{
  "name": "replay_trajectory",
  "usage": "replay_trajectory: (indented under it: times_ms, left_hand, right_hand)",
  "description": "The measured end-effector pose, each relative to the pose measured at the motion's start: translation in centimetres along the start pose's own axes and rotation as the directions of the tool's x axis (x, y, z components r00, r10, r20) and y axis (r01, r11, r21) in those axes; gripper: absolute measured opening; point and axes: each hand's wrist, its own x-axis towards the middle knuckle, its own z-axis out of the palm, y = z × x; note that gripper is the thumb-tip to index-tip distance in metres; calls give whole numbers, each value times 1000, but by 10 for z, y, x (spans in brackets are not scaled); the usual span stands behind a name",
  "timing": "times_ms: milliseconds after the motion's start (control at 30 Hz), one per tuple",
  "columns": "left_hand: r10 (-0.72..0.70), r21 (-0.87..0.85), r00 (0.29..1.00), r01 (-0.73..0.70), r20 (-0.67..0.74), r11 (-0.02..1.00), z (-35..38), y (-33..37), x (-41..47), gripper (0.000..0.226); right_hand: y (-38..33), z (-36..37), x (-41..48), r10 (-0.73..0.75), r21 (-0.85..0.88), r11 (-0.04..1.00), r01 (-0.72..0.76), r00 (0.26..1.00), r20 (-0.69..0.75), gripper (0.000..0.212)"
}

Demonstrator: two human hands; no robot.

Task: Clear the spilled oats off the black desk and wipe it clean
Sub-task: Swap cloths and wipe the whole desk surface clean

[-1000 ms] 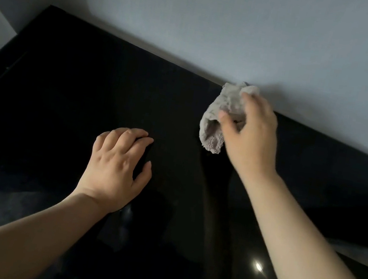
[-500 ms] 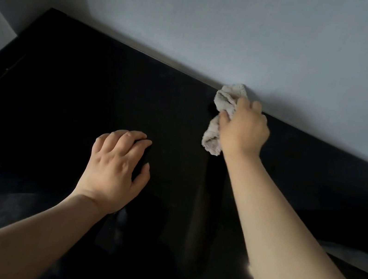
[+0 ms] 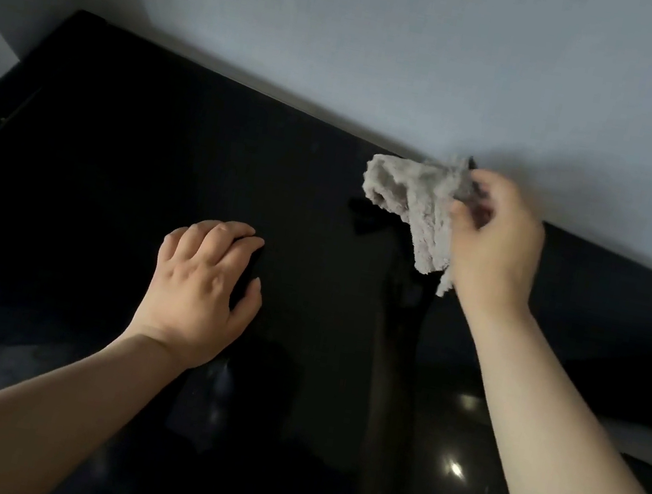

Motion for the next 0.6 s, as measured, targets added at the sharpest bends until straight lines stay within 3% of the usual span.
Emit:
replay_trajectory:
  times_ms: [100, 200, 267, 333, 467, 600]
  left_hand:
    - [4, 8, 1000, -4, 0, 1000, 0, 0, 0, 46]
    - [6, 17, 1000, -6, -8, 1000, 0, 0, -1, 47]
    - [7, 16, 1000, -7, -10, 1000, 0, 1, -1, 46]
    - [10, 18, 1000, -10, -4, 1000, 1, 1, 0, 45]
    - [11, 18, 1000, -11, 0, 1000, 2, 0, -1, 45]
    - [11, 11, 1000, -11, 3, 1000, 0, 1, -1, 45]
  right_hand:
    - [-2, 22, -13, -76, -95, 991, 89, 987, 141, 49]
    - [9, 46, -16, -9, -323, 944, 62, 987, 163, 64]
    - [12, 52, -10, -39, -420, 902, 99, 988, 149, 62]
    - [12, 52, 2, -85, -411, 901, 139, 986, 146, 49]
    - [2, 47, 27, -35, -131, 990, 45, 996, 79, 30]
    - [-11, 63, 43, 68, -282, 956, -76, 997, -37, 43]
